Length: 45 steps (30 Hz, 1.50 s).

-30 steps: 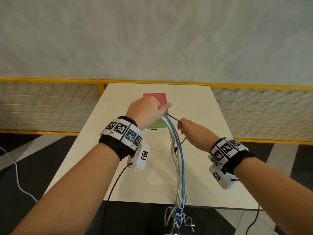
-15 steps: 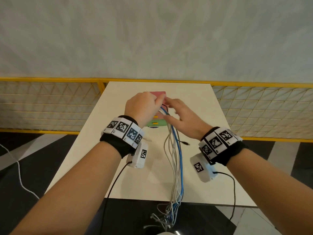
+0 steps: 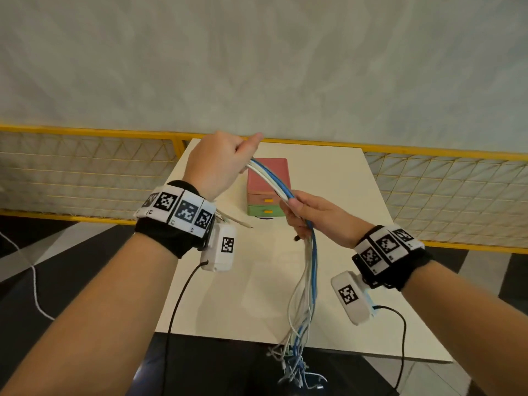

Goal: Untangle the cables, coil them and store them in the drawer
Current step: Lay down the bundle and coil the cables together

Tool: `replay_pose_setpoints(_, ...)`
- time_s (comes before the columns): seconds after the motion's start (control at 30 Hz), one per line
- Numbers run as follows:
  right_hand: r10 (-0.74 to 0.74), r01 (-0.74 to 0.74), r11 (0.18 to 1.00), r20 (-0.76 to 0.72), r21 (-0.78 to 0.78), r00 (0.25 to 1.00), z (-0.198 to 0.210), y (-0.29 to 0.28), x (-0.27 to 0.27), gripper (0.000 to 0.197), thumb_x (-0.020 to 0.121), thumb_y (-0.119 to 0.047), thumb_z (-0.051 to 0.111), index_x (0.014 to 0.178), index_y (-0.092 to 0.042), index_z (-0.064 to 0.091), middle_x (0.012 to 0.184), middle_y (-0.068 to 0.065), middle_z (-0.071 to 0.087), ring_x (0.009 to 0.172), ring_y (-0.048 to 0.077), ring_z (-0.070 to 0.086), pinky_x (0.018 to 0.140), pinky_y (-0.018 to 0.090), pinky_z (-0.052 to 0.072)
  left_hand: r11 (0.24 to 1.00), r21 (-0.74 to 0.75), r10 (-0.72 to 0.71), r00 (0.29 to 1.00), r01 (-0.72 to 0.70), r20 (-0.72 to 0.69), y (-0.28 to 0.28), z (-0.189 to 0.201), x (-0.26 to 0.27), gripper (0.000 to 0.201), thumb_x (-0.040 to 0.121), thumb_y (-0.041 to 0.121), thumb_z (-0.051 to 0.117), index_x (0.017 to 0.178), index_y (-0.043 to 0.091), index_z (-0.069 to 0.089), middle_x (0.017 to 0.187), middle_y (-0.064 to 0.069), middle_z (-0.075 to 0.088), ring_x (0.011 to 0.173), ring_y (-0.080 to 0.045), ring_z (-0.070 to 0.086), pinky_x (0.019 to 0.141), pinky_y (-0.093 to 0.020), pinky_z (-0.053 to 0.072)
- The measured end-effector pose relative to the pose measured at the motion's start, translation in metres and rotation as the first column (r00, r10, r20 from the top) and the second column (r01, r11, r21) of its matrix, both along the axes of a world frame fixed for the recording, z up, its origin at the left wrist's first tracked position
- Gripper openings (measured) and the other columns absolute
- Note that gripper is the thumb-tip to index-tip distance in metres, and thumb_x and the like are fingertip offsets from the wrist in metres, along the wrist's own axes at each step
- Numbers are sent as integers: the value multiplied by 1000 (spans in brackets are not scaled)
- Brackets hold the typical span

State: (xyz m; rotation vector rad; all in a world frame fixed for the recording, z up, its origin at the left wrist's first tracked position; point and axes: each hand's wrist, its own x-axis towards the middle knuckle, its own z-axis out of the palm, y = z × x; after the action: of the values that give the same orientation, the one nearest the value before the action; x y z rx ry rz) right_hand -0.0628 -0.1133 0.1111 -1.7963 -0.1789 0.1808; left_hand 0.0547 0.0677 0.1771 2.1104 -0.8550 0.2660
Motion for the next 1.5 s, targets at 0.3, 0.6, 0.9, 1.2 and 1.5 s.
replay_pose_setpoints(0.3, 22, 345, 396, 385, -851, 923, 8, -3, 16, 27, 102, -30, 32, 121, -15, 44, 86, 13, 65, 66, 34, 56, 59, 39, 45, 842, 516, 166, 986, -157, 30, -4, -15, 4, 57, 103, 45, 31, 76, 7, 64, 70, -3, 60, 73, -29, 60, 68, -33, 37)
replay_pose_setpoints(0.6, -27, 248, 681, 315, -689, 949, 32, 17, 21, 21, 95, -17, 51, 107, -8, 66, 96, -1, 68, 84, 12, 63, 72, 18, 45, 942, 256, -129, 939, 216, -318, -46, -26, -30, 57, 101, 54, 27, 78, 16, 62, 67, -2, 64, 70, -19, 62, 67, -28, 43)
replay_pose_setpoints(0.9, 6, 82, 563, 103, -823, 995, 2, 1, 2, 19, 102, -34, 32, 111, -20, 40, 71, 0, 49, 61, 24, 54, 58, 35, 44, 969, 245, -51, 998, 42, 32, -37, -32, -15, 18, 100, 36, 46, 111, 27, 56, 56, 8, 49, 49, -14, 46, 49, -28, 29)
replay_pose_setpoints(1.2, -51, 36, 987, -95, -156, 994, 6, -8, 3, 21, 101, -23, 40, 103, -6, 52, 71, 1, 41, 60, 13, 48, 78, 40, 59, 1000, 18, 15, 996, -14, -88, -21, -30, 0, 15, 100, 32, 48, 106, 25, 60, 56, 10, 48, 48, -7, 46, 50, -26, 36)
replay_pose_setpoints(1.5, -118, 121, 762, 46, -636, 992, 30, -3, 10, 23, 103, -26, 30, 99, -10, 46, 73, -4, 43, 59, 11, 40, 60, 28, 35, 958, 287, 37, 976, 27, -214, -14, -37, 13, 32, 104, 34, 36, 116, 16, 61, 71, 1, 61, 62, -18, 59, 63, -34, 50)
